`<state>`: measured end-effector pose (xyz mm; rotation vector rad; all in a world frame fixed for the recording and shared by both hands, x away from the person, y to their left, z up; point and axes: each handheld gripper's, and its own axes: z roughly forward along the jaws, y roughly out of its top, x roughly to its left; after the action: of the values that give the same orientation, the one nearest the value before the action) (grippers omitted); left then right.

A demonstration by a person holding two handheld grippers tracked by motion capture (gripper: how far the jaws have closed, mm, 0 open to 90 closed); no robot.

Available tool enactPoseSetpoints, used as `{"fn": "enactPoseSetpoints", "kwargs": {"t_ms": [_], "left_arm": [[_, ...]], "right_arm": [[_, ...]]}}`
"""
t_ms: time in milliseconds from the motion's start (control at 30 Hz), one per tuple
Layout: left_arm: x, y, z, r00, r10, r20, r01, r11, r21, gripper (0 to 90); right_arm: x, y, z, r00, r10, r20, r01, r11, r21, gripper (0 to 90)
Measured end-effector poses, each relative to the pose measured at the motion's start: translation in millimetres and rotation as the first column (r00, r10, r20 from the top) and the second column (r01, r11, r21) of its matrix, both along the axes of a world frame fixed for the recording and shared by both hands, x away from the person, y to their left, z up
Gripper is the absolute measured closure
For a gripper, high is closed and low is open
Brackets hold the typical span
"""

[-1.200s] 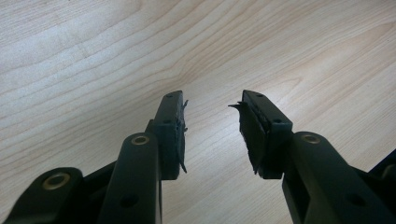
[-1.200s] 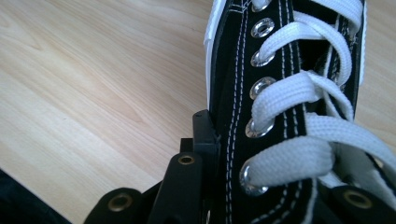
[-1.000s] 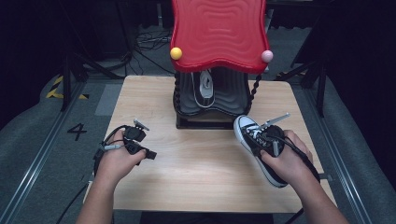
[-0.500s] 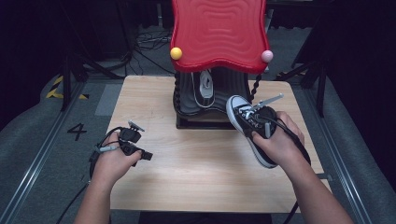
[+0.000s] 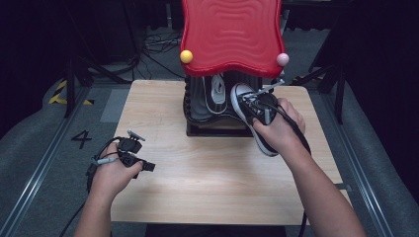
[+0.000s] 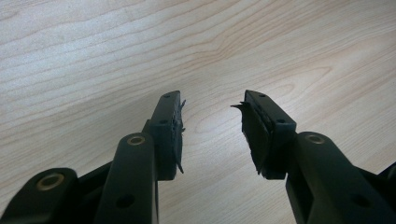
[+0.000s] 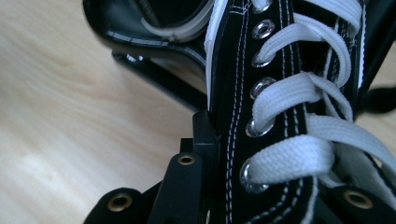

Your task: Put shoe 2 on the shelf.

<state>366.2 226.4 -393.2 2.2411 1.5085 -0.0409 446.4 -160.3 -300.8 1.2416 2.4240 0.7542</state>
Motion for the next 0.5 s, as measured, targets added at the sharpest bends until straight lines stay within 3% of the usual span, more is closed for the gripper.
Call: {"fn": "enactPoseSetpoints", "kwargs": {"t_ms": [267, 500], "left_arm": [[0.5, 1.8, -1.0, 1.0, 0.002, -0.004, -0.002, 1.0, -0.003, 58.4], [0.6, 2.8, 0.0, 1.0, 0.001, -0.002, -0.001, 0.9999, -0.012, 58.4]], "right_arm": [[28.6, 16.4, -11.6, 0.9979, -0.04, 0.051, 0.041, 0.999, -0.012, 86.0], [41.5, 20.3, -20.2, 0.9959, -0.048, 0.077, 0.049, 0.999, -0.013, 85.9]]}}
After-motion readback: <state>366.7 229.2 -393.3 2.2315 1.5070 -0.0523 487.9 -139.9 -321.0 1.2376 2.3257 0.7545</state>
